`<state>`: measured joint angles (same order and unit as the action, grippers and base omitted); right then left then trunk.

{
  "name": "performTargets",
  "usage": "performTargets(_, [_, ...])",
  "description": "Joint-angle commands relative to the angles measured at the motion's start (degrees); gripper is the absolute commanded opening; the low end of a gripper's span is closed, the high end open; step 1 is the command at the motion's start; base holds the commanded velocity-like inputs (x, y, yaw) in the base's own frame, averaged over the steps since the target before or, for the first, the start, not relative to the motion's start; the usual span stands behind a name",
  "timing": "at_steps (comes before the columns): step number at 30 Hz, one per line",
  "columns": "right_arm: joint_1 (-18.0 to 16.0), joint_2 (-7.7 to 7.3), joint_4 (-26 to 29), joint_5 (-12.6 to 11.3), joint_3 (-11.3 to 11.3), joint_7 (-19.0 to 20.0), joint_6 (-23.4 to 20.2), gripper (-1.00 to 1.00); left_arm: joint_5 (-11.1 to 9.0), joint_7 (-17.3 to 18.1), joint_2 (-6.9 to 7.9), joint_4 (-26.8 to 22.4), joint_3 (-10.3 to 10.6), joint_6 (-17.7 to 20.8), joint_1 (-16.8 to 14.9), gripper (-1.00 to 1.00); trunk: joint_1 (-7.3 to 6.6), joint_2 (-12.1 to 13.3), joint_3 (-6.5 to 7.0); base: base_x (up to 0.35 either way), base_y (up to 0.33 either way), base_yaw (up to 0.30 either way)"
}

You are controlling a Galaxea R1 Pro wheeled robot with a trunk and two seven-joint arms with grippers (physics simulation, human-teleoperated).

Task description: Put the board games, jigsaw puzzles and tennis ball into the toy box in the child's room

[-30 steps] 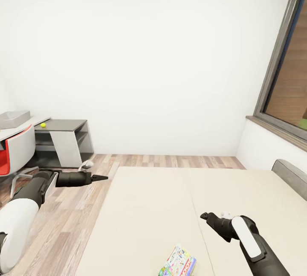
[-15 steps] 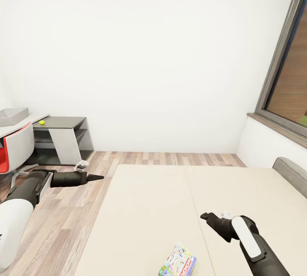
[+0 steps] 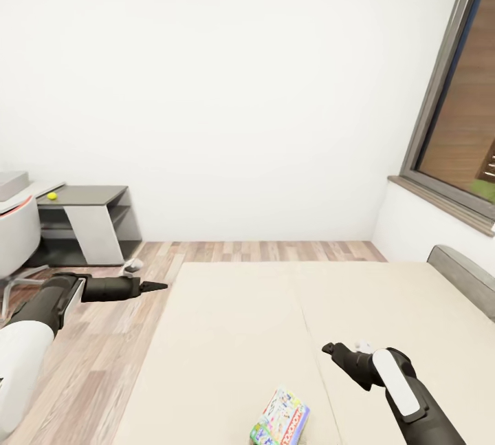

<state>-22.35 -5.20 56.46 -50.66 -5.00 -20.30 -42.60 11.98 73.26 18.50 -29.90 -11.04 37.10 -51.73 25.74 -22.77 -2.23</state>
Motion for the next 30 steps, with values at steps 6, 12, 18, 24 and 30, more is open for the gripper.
performTargets(6, [-0.06, 0.04, 0.06, -0.58, -0.01, -0.53, -0.12, 1.0, 0.63, 0.48, -0.04, -0.05, -0.38, 0.6, -0.06, 1.0, 0.04, -0.14, -0.4, 0.0, 0.0, -0.194])
performTargets(12, [-0.06, 0.15, 0.06, -0.58, -0.01, -0.53, -0.12, 1.0, 0.6, 0.48, -0.02, -0.06, -0.38, 0.6, -0.07, 1.0, 0.04, -0.14, -0.45, 0.0, 0.0, -0.051])
performTargets(18, [-0.06, 0.31, 0.06, -0.57, -0.01, -0.53, -0.12, 1.0, 0.59, 0.48, -0.04, -0.06, -0.38, 0.6, -0.09, 1.0, 0.04, -0.14, -0.46, 0.0, 0.0, -0.007])
performTargets(24, [-0.06, 0.35, 0.06, -0.52, -0.01, -0.53, -0.12, 1.0, 0.6, 0.48, -0.05, -0.07, -0.38, 0.6, -0.08, 1.0, 0.04, -0.14, -0.47, 0.0, 0.0, -0.001])
performTargets(30, [-0.06, 0.36, 0.06, -0.33, 0.05, -0.53, -0.12, 1.0, 0.62, 0.46, -0.05, -0.07, -0.38, 0.6, -0.06, 1.0, 0.04, -0.14, -0.62, 0.0, 0.0, 0.0])
